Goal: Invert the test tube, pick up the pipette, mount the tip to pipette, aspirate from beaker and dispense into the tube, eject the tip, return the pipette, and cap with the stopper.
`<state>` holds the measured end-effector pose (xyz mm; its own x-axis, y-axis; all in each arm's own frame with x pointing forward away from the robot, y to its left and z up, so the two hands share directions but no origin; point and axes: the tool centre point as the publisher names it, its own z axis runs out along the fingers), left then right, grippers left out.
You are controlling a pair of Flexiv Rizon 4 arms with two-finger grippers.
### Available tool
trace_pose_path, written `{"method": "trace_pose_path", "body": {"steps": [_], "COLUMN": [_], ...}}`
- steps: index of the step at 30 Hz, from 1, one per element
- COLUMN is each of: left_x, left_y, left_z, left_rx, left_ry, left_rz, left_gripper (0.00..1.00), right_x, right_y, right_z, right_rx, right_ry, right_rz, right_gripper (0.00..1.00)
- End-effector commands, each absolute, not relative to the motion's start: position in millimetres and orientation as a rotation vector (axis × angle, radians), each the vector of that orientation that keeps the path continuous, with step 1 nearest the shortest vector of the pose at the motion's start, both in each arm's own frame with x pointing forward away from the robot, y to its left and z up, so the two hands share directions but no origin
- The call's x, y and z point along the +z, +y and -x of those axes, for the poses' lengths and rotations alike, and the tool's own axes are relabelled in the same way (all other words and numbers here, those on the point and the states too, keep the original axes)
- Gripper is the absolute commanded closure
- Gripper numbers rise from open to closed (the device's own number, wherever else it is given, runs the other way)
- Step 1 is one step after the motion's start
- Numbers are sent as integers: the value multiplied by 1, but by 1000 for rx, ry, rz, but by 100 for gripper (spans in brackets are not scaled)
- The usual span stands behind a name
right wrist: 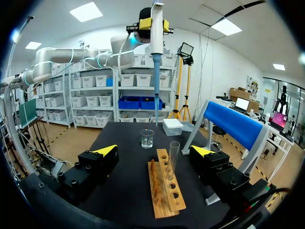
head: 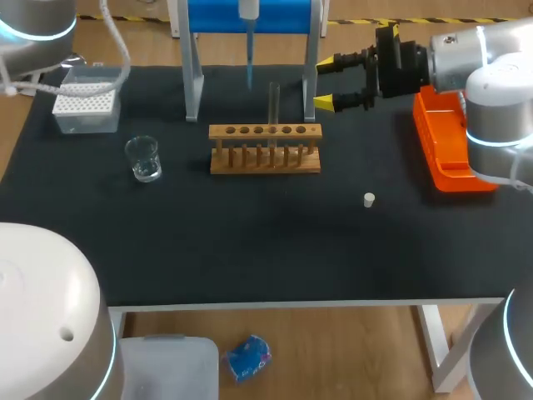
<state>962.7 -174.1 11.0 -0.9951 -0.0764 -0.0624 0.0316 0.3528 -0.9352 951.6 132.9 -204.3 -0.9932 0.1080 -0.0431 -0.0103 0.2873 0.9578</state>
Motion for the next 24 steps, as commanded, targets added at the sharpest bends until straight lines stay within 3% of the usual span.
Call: {"method": "trace_pose_path", "body": {"steps": [1, 24], "left_x": [13, -18], "left_y": [-193, -208], "left_z": [-980, -995], "left_rx": [-1747, -1831], "left_ry": [2522, 2493], "left_rz": [14, 34], "left_gripper": [100, 100], "right_x": [-205, -205], "right_y": [133, 133], "right_z": [-952, -952], "right_rx": [1816, 1816], "right_ry": [2438, 2438], "right_rz": [-93, -93], "right_gripper": [0, 0]}}
